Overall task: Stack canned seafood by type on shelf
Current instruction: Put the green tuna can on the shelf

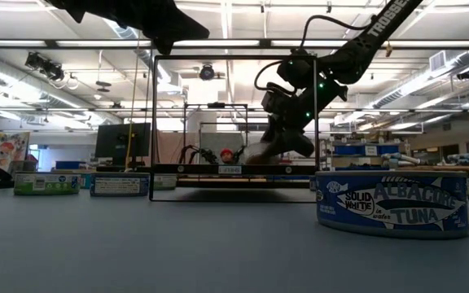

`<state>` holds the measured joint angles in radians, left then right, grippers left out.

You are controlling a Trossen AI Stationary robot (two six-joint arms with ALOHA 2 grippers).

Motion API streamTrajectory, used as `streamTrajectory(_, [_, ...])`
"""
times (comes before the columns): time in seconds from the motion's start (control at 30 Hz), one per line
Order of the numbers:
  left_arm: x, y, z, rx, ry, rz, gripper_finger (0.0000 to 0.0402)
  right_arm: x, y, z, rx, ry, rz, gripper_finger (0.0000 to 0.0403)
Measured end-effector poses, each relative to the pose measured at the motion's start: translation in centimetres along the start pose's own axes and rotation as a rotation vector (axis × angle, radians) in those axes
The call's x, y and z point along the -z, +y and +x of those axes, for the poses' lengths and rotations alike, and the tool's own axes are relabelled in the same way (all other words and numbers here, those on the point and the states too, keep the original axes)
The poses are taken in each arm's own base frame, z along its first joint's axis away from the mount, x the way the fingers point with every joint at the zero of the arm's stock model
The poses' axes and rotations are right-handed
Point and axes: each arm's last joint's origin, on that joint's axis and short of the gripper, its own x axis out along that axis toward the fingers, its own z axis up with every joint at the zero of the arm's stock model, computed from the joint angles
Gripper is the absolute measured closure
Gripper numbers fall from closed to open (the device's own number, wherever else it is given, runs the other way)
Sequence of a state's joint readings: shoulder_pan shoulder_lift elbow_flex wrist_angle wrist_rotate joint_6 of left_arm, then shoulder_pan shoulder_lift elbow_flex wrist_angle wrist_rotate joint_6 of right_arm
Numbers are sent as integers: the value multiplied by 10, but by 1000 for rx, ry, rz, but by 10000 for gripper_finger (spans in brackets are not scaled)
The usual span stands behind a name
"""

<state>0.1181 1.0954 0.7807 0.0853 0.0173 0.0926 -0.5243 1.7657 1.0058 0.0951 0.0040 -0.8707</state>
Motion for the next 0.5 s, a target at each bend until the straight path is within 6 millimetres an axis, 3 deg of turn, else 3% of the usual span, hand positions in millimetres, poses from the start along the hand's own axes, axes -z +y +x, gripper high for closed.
streamTrajectory(0.37, [0, 1, 0, 1, 2, 4, 399, 0, -4, 0, 17, -21, 71, 172])
streamTrajectory(0.5, [0, 2, 0, -3, 3, -1, 398, -8, -9, -12, 78, 23, 63, 188])
